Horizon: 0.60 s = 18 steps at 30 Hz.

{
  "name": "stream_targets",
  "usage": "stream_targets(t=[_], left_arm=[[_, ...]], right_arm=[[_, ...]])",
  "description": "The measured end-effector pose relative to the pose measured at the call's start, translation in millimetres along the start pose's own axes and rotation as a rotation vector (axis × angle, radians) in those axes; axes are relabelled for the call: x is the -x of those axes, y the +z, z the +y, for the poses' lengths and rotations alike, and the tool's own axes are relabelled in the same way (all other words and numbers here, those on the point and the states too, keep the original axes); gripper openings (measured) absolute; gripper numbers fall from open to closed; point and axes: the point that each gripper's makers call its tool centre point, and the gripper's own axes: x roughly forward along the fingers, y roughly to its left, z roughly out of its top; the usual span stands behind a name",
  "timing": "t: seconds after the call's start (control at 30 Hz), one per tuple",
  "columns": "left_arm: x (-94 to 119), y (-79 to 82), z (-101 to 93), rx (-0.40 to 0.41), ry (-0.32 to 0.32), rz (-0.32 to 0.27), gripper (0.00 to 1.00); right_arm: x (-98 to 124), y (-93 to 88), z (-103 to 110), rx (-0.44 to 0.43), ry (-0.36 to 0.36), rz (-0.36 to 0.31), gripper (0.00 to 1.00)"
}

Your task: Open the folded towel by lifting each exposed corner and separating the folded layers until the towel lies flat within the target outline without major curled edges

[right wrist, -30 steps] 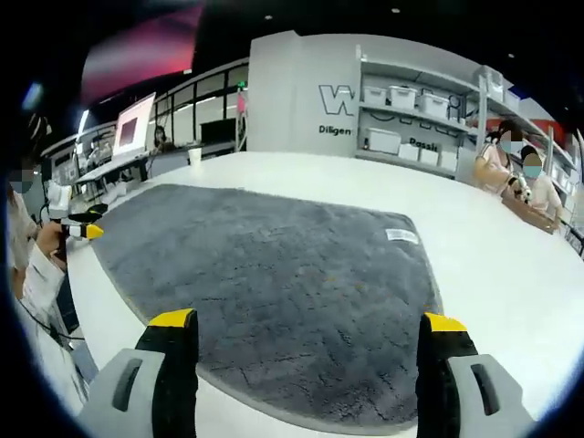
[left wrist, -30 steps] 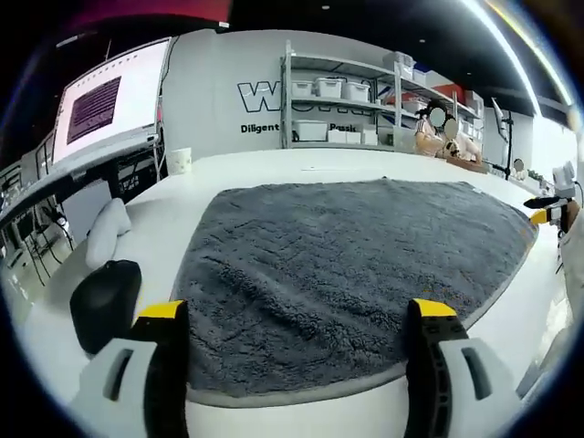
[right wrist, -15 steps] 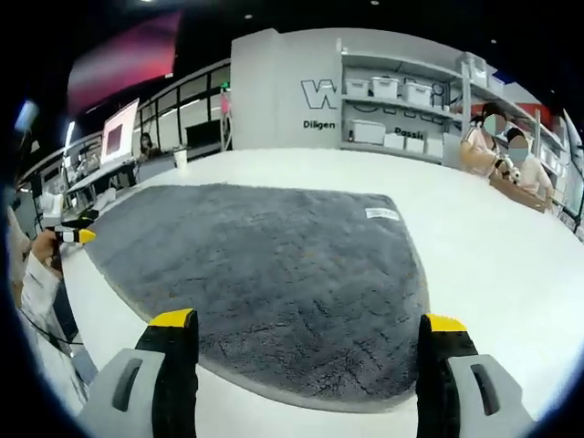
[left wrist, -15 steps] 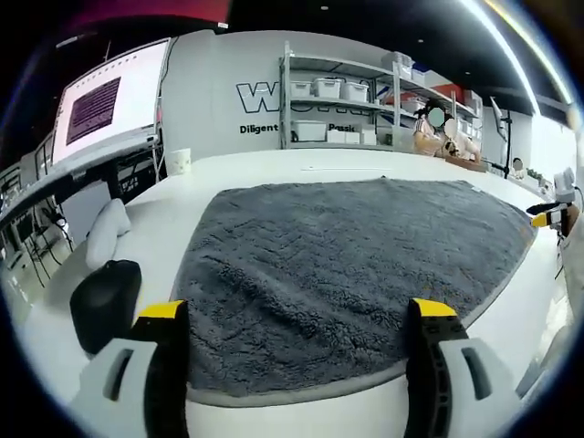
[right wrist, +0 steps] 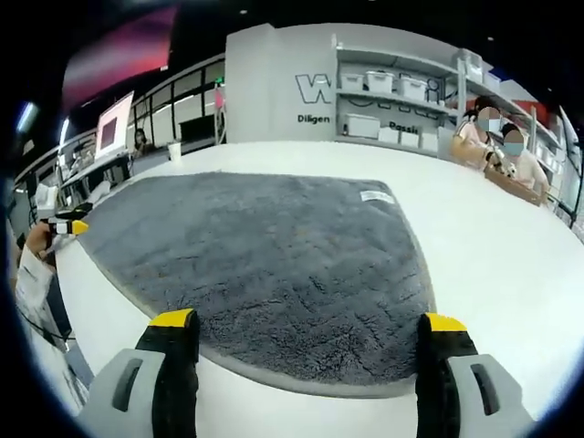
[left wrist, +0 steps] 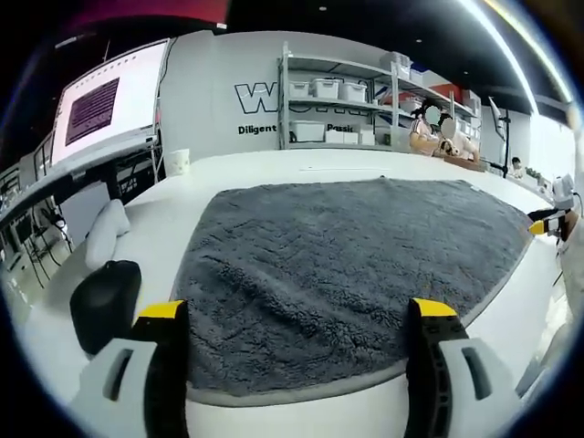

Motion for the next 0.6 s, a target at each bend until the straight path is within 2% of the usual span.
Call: stream_targets(t=[0.6], left_arm=[[2.4,-2.0,2.0,-0.001,0.005,0.015,0.99]], right_arm=[[5.5,-4.2,-2.1,0.012,0.011,0.008,1.0]])
